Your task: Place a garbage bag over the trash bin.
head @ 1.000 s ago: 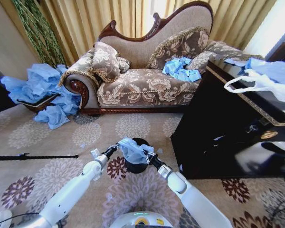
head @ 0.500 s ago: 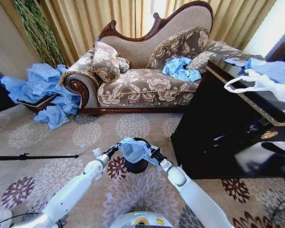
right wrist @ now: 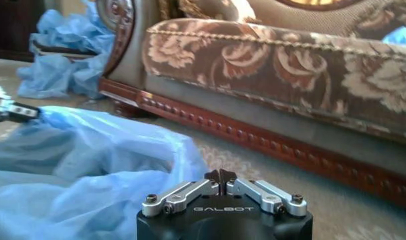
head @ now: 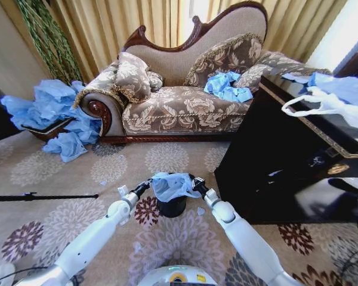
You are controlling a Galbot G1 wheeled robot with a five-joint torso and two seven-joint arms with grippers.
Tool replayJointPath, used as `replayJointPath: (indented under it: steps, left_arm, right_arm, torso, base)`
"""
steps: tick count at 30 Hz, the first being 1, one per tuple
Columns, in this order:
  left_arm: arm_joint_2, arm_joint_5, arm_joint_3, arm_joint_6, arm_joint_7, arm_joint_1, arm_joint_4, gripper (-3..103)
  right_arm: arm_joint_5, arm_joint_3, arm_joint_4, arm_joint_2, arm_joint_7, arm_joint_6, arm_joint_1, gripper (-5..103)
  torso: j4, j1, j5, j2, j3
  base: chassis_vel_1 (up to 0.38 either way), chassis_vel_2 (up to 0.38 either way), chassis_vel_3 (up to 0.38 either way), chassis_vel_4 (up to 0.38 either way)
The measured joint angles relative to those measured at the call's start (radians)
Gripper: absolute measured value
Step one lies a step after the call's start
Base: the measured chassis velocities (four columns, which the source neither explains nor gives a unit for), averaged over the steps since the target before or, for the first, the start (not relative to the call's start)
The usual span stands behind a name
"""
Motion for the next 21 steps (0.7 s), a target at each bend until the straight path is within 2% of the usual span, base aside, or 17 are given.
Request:
replayJointPath:
  steps: [8, 12, 13, 14, 15, 17, 19, 20, 21]
  left_arm:
    - [0.006, -0.006, 0.015, 0.002, -0.007, -0.017, -0.003, 0]
    - [0.013, -0.010, 0.014, 0.003, -0.010, -0.017, -0.010, 0]
    - [0.018, -0.012, 0.007, 0.003, -0.010, -0.009, -0.018, 0]
    - [0.022, -0.012, 0.001, 0.003, -0.010, -0.003, -0.021, 0]
    - [0.025, -0.012, -0.003, 0.003, -0.010, 0.003, -0.024, 0]
    - [0.027, -0.012, -0.004, 0.002, -0.010, 0.005, -0.024, 0]
    - [0.028, -0.013, -0.006, 0.002, -0.010, 0.006, -0.024, 0]
    - [0.028, -0.013, -0.006, 0.002, -0.010, 0.006, -0.024, 0]
    - [0.028, -0.014, -0.006, 0.002, -0.010, 0.005, -0.024, 0]
  right_arm:
    - [0.017, 0.035, -0.061, 0.026, 0.002, 0.012, 0.025, 0]
    - [0.027, 0.060, -0.002, 0.012, 0.020, 0.019, -0.013, 0]
    - [0.026, 0.073, 0.049, -0.007, 0.028, 0.019, -0.046, 0]
    - [0.020, 0.076, 0.077, -0.018, 0.030, 0.020, -0.063, 0]
    - [0.008, 0.080, 0.109, -0.031, 0.033, 0.024, -0.082, 5]
    - [-0.008, 0.082, 0.138, -0.044, 0.037, 0.031, -0.100, 5]
    - [-0.052, 0.084, 0.203, -0.071, 0.039, 0.044, -0.141, 16]
    - [-0.052, 0.084, 0.203, -0.071, 0.039, 0.044, -0.141, 16]
    - [-0.065, 0.084, 0.227, -0.081, 0.037, 0.048, -0.157, 22]
  torso:
    - [0.0001, 0.000, 0.0000, 0.000, 0.000]
    - [0.0003, 0.000, 0.0001, 0.000, 0.000]
    - [-0.0007, 0.000, -0.0001, 0.000, 0.000]
    - [-0.0007, 0.000, -0.0001, 0.000, 0.000]
    - [-0.0002, 0.000, 0.0000, 0.000, 0.000]
    - [0.0001, 0.000, 0.0002, 0.000, 0.000]
    - [0.0000, 0.000, -0.0002, 0.000, 0.000]
    - [0.0000, 0.000, -0.0002, 0.000, 0.000]
    - [-0.0001, 0.000, 0.0000, 0.000, 0.000]
  base:
    - [0.000, 0.000, 0.000, 0.000]
    - [0.000, 0.000, 0.000, 0.000]
    - [0.000, 0.000, 0.000, 0.000]
    - [0.000, 0.000, 0.000, 0.000]
    - [0.000, 0.000, 0.000, 0.000]
    - [0.000, 0.000, 0.000, 0.000]
    - [0.000, 0.000, 0.000, 0.000]
    - [0.000, 0.000, 0.000, 0.000]
    - [0.000, 0.000, 0.000, 0.000]
